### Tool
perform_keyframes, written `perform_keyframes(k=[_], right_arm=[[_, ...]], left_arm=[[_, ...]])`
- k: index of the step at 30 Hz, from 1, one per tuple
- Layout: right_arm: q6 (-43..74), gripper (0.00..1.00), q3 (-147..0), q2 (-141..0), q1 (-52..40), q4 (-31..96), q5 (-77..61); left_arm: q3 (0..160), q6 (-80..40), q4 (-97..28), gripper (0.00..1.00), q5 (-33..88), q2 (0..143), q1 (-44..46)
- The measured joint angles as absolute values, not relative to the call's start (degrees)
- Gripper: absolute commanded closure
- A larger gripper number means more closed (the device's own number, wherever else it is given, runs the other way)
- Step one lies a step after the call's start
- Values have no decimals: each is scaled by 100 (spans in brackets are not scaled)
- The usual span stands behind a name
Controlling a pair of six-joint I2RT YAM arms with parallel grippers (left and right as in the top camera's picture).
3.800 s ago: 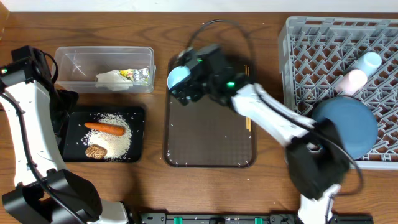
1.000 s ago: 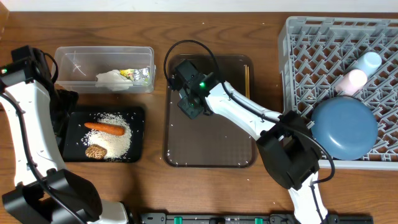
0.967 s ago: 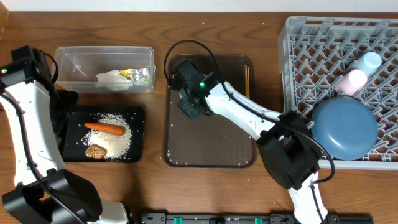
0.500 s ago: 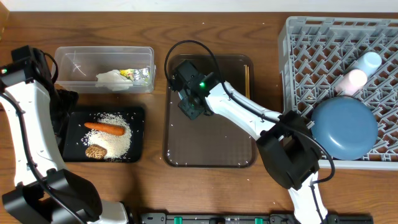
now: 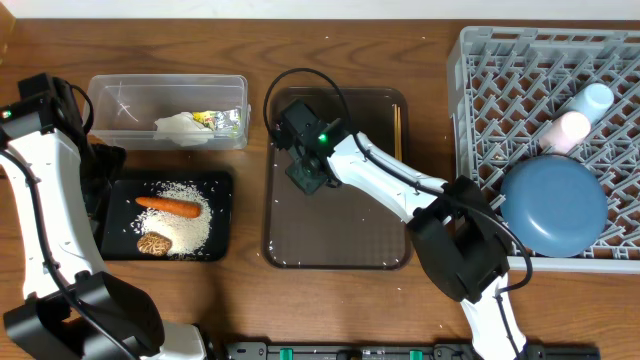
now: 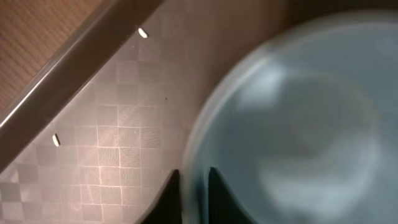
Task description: Sort waste into correct bins and load items into the dishwasher rack
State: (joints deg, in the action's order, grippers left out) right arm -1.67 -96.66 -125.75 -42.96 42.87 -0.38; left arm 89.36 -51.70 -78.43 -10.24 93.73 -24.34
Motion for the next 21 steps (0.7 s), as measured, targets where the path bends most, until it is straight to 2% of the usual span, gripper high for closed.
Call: perform_keyframes(k=[13, 17, 21], right_arm=[[148, 99, -9649, -12127, -4143, 4309, -248], [215, 99, -9636, -11177, -3533, 4410, -869], [242, 99, -9655, -10020, -2215, 4528, -1761]], left_arm=[[8936, -5168, -7843, 2, -1024, 9373, -2434], [8936, -5170, -7843, 2, -1024, 9373, -2434], [8936, -5170, -7843, 2, -1022, 9373, -2434]])
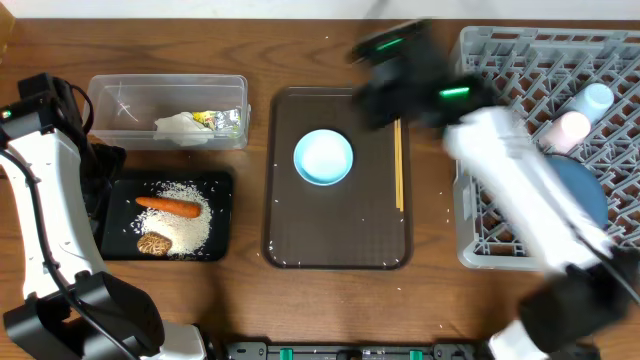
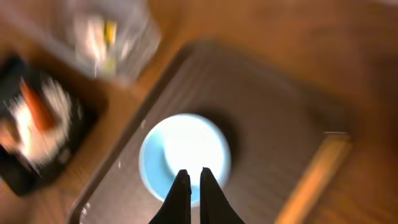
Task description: Sort waste into correct bins and load items into the dishwasher rack
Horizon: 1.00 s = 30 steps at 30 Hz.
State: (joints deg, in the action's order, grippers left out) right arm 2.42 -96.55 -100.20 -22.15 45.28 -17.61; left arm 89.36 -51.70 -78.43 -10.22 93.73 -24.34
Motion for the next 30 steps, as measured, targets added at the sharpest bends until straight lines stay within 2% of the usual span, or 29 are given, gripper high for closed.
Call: perform_keyframes(k=[8, 12, 15, 17, 19, 22, 27, 30], right_arm=[[235, 99, -9673, -9164, 794, 4663, -3826], [172, 99, -9671, -9275, 1973, 4735, -4952], [-75, 99, -9671, -9386, 2458, 4836, -5704], [-311, 95, -9668, -9450, 2530, 5015, -6080], [-587, 84, -9668, -9494, 2443, 5223, -6344], [-976, 59, -9664, -9520, 2062, 5343, -6412], [-1313, 53, -9664, -9542, 471, 5437, -5094], [-1396, 44, -9664, -9675, -696, 5422, -4117]], left_arm=[[8936, -5170, -7843, 2, -1024, 9373, -2434], [8936, -5170, -7843, 2, -1022, 9373, -2434], [8936, -5170, -7843, 2, -1022, 9373, -2434], [8936, -5170, -7846, 2, -1022, 9373, -2434], [8936, -5170, -7843, 2, -1024, 9373, -2434], [8936, -5170, -7843, 2, -1024, 9373, -2434], [8936, -5170, -7841, 2, -1026, 9373, -2434], [8936, -5170, -7843, 2, -1026, 9373, -2434]])
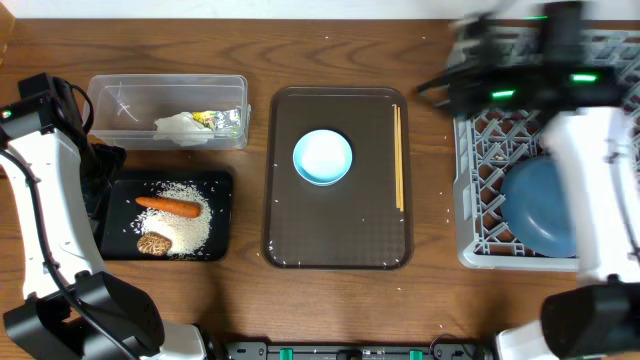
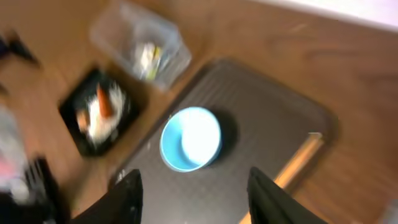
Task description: Sort waste into correct bins and load items into the dishwasher rack
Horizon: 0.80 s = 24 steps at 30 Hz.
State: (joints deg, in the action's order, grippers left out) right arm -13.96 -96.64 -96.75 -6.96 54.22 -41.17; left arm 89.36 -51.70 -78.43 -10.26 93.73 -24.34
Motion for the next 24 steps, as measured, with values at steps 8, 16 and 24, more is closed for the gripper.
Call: perform_keyframes(k=[8, 16, 24], right_arm=[[-1476, 38, -9666, -10901, -3089, 5048, -2086], [-1479, 41, -9653, -12156, -4222, 4729, -1061], [-1479, 42, -9653, -12265, -4746, 4683, 25]], left_arm=[[8936, -5170, -7843, 2, -1022, 9373, -2434], [8936, -5170, -7843, 2, -1022, 9373, -2434], [8936, -5170, -7843, 2, -1022, 9373, -2434]])
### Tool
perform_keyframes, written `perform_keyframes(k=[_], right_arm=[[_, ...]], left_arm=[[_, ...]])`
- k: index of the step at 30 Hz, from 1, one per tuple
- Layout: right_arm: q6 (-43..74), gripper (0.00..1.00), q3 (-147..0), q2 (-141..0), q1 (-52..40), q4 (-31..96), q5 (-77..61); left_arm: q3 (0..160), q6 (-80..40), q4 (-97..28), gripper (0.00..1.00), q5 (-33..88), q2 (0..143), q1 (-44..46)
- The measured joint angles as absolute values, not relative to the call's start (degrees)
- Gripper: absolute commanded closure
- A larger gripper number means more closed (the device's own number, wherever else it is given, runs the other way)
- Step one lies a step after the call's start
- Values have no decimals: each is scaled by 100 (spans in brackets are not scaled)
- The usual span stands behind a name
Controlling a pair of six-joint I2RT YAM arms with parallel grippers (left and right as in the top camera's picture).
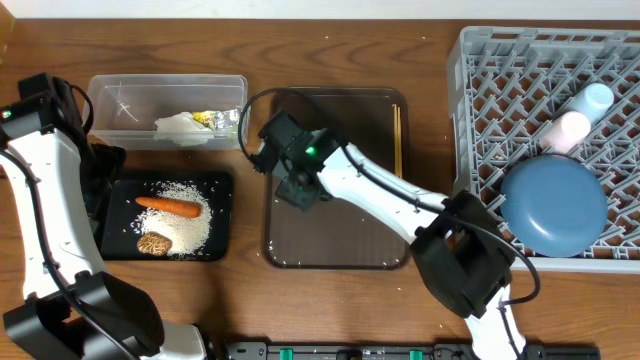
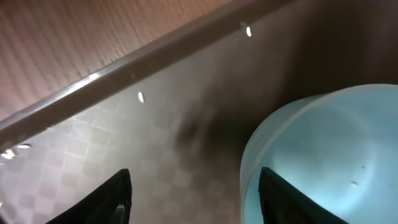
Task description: Sort waste into correct bins and load items into the dishwasher rack
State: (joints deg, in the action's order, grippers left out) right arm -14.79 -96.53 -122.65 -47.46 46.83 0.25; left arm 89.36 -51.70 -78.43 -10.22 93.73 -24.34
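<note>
A light blue bowl (image 2: 323, 149) sits on the brown tray (image 1: 340, 240). In the overhead view my right wrist hides it. My right gripper (image 2: 194, 180) (image 1: 298, 185) is low over the tray's left part and open. One finger (image 2: 280, 199) stands over the bowl's inside and the other (image 2: 112, 199) over the bare tray, so the rim lies between them. A pair of chopsticks (image 1: 398, 130) lies along the tray's right side. My left arm (image 1: 45, 150) stands at the far left, and its dark gripper end (image 1: 100, 175) is too unclear to read.
A clear bin (image 1: 165, 105) with wrappers stands at the back left. In front of it a black tray (image 1: 218, 190) holds rice, a carrot and a mushroom. The grey dishwasher rack (image 1: 500, 60) at the right holds a dark blue bowl (image 1: 553, 205) and pale cups (image 1: 575, 125).
My right gripper was open high up near the rack, with the bowl in plain sight on the tray. Now it is down at the bowl's left rim, still open. The left arm has not moved.
At first my right gripper was shut, low beside the bowl on the tray. Then it was raised above the bowl, still shut and empty. Later it was open up by the rack. Now it is back at the bowl, open across its rim.
</note>
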Motion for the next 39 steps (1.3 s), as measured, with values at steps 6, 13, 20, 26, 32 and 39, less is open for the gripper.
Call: perform_keyframes(k=[6, 13, 20, 26, 32, 39], right_arm=[[-1437, 50, -9653, -12508, -4678, 4565, 342], [-1208, 78, -9666, -12816, -4587, 4536, 346], [-1028, 99, -9699, -12820, -4587, 4403, 478], [-810, 99, -9791, -12814, -4578, 4565, 460], [-410, 99, -9859, -12376, -4329, 4851, 1], [-279, 99, -10033, -11104, -2808, 4853, -1846]], left_arm=[[8936, -5170, -7843, 2, -1022, 9373, -2434], [8936, -5170, -7843, 2, -1022, 9373, -2434], [8936, -5170, -7843, 2, -1022, 9373, -2434], [8936, -5168, -7846, 2, -1022, 9373, -2434], [8936, -5168, -7843, 2, -1022, 9373, -2434], [8936, -5170, -7843, 2, -1022, 9373, -2434]])
